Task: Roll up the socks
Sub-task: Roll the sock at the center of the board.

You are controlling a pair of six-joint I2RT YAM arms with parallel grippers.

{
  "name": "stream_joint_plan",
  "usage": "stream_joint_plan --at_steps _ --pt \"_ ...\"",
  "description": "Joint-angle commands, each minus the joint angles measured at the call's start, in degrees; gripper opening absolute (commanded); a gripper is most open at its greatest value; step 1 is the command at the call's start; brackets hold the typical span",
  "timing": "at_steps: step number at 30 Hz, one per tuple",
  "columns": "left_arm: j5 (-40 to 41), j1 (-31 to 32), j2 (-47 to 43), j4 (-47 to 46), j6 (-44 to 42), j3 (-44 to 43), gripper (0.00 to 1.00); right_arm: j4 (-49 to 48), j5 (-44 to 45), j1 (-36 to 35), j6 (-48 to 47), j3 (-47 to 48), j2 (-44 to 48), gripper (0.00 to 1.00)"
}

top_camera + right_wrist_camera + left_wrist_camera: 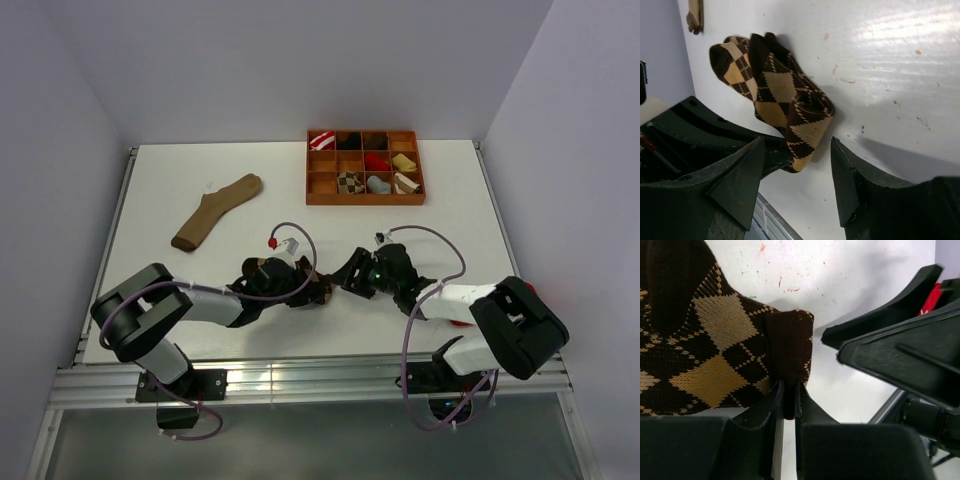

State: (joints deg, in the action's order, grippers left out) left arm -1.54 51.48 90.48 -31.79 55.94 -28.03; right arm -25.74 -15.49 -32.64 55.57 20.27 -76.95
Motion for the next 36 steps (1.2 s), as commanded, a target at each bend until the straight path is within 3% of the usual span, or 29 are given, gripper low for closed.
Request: stream_joint_plan --at_steps 1,7,17,20,21,23,24,25,28,31,32,36 --pt "-6.9 -1.8 1.8 -4.9 2.8 0.3 0.0 -5.5 0.1 -0.4 2.1 -1.1 -1.8 0.62" --pt "-9.3 -2.5 5.1 -6.6 3.6 -0.1 0.0 -4.9 0.3 -0.8 3.3 0.6 -5.7 0.62" --pt "-10.1 -2.6 9.1 -6.4 3.6 -1.3 0.0 9.4 4.1 -2.1 0.5 7.9 -8.1 0.53" --pt "-9.7 -2.7 9.2 -5.5 2.9 -1.8 0.0 14.6 6.1 -2.2 -0.5 10.3 -9.2 0.42" --pt "-9.5 -2.6 9.0 -5.2 2.5 -1.9 0.0 16.1 6.7 -2.2 -0.9 11.5 -9.9 0.3" --pt "-8.5 -2.7 8.3 -4.1 1.8 -2.1 0.01 20.6 7.9 -2.2 -2.2 13.0 -10.6 0.19" --pt "-8.2 -2.6 8.1 -2.9 0.8 -2.4 0.01 22.4 8.4 -2.4 -2.6 14.9 -11.4 0.06" --pt "-8.0 -2.6 7.8 -2.1 0.3 -2.8 0.01 25.3 9.4 -2.4 -3.5 15.8 -11.7 0.0" --pt "-6.6 -2.4 6.2 0.7 -2.3 -4.0 0.01 34.0 12.5 -3.2 -5.7 20.9 -14.0 0.0" --pt "-2.2 -1.0 3.6 4.7 -5.3 -5.6 0.13 41.0 14.4 -4.0 -7.5 25.8 -16.7 0.0" --pt "-0.7 -0.5 1.9 5.7 -6.8 -5.9 0.23 42.2 14.9 -4.2 -7.8 27.7 -17.9 0.0" --pt "9.9 4.0 -1.7 8.8 -9.9 -7.0 0.44 48.1 17.2 -4.8 -8.8 31.8 -19.8 0.0"
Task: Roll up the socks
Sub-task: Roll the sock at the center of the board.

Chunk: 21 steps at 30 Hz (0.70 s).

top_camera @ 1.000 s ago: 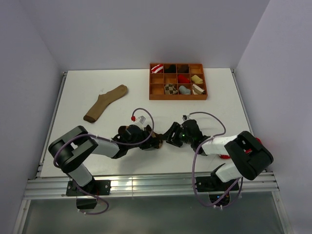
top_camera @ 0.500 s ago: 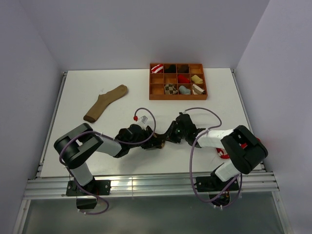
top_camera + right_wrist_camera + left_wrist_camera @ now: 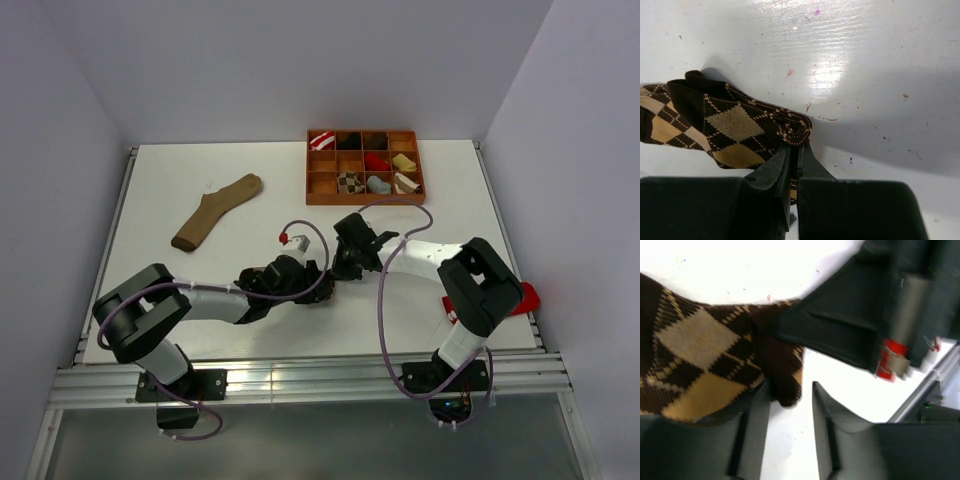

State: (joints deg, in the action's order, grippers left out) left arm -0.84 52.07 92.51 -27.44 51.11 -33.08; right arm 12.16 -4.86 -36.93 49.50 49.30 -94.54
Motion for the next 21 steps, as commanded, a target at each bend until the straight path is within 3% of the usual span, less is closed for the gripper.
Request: stream_joint_plan --at_steps 1,6,11,21 --pt "10.8 4.3 -4.2 4.8 -5.8 -2.0 0.46 11.4 6.7 -0.6 -2.9 3.6 -2.4 0.0" --pt "21.5 9.7 -5.4 6.4 -9.8 -3.7 0.53 17.1 8.6 -1.3 -3.4 8.4 -4.2 0.0" --pt "31.0 14.6 -3.6 7.2 -13.1 -6.0 0.53 20.4 9.3 -2.2 -3.2 11.3 -5.8 0.0" --pt "33.4 16.0 4.1 6.6 -14.7 -10.9 0.48 21.9 9.5 -3.4 -2.8 12.8 -7.3 0.0"
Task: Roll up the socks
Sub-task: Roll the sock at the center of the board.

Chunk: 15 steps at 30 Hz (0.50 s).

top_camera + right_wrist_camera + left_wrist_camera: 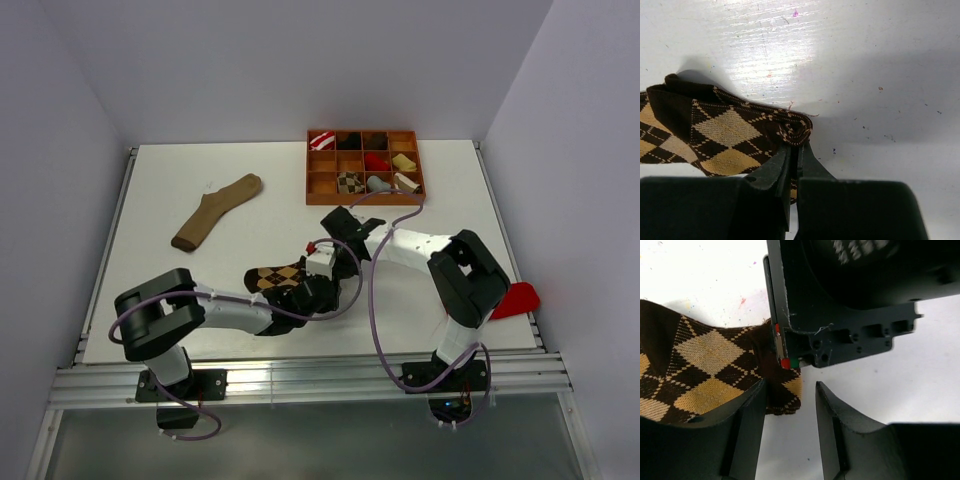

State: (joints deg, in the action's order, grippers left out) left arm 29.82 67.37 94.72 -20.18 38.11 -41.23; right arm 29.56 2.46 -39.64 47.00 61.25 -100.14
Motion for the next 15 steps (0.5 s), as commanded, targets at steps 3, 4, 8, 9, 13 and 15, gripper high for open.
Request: stream_joint_plan --at_steps 3,4,8,9,13,15 --pt "3.6 0.9 4.2 0.9 -1.5 -4.3 0.44 4.5 2.2 -0.8 -0.2 1.0 -1.9 0.0" --pt "3.6 1.0 4.7 0.9 -1.5 -4.5 0.42 4.6 2.3 -0.9 -0.2 1.1 -2.0 0.0" --pt "3.4 1.4 7.1 3.3 0.7 -5.8 0.23 4.0 1.5 -1.1 -0.2 1.2 -2.3 0.0" --pt "3.4 1.4 7.2 3.7 1.3 -5.7 0.18 3.8 0.7 -1.1 -0.2 1.1 -2.1 0.0" --pt "1.9 1.2 6.7 4.2 5.5 -3.8 0.01 -1.0 -1.4 -0.9 0.5 -1.4 0.5 0.02" --pt "0.0 0.6 5.8 2.7 8.4 -1.3 0.01 -3.4 -2.1 -0.5 1.3 -3.8 3.5 0.1"
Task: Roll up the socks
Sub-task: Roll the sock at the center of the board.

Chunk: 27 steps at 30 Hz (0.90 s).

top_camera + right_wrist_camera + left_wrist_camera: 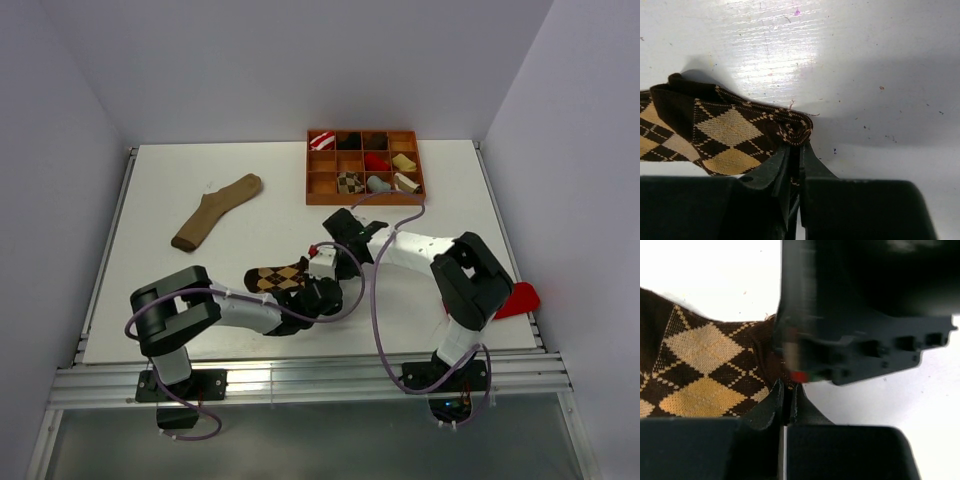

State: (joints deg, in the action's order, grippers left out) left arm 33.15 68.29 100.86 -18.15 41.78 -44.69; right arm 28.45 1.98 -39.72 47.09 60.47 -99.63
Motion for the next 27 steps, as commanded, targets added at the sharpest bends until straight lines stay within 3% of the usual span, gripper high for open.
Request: stream_joint_plan --at_steps 1,5,13,19,27 --pt "-4.7 -0.8 -1.2 -0.1 5.7 3.1 0.01 -4.8 -1.7 -0.3 1.4 -3.8 4.2 0.12" --pt "-13.3 -4.4 -4.1 -7.0 12.0 10.4 0.01 -11.1 -3.9 0.7 2.5 -8.7 11.5 0.3" --pt "-25.9 -10.7 -7.5 -15.2 17.9 16.2 0.01 -30.5 -7.2 3.4 5.2 -23.6 25.8 0.5" --pt "-34.1 -14.9 -6.4 -23.9 26.1 20.2 0.01 -38.0 -9.4 3.5 5.6 -29.6 26.9 0.53" --pt "-35.6 -16.7 -5.1 -27.0 29.6 22.5 0.01 -47.9 -12.3 3.5 8.5 -34.4 23.3 0.6"
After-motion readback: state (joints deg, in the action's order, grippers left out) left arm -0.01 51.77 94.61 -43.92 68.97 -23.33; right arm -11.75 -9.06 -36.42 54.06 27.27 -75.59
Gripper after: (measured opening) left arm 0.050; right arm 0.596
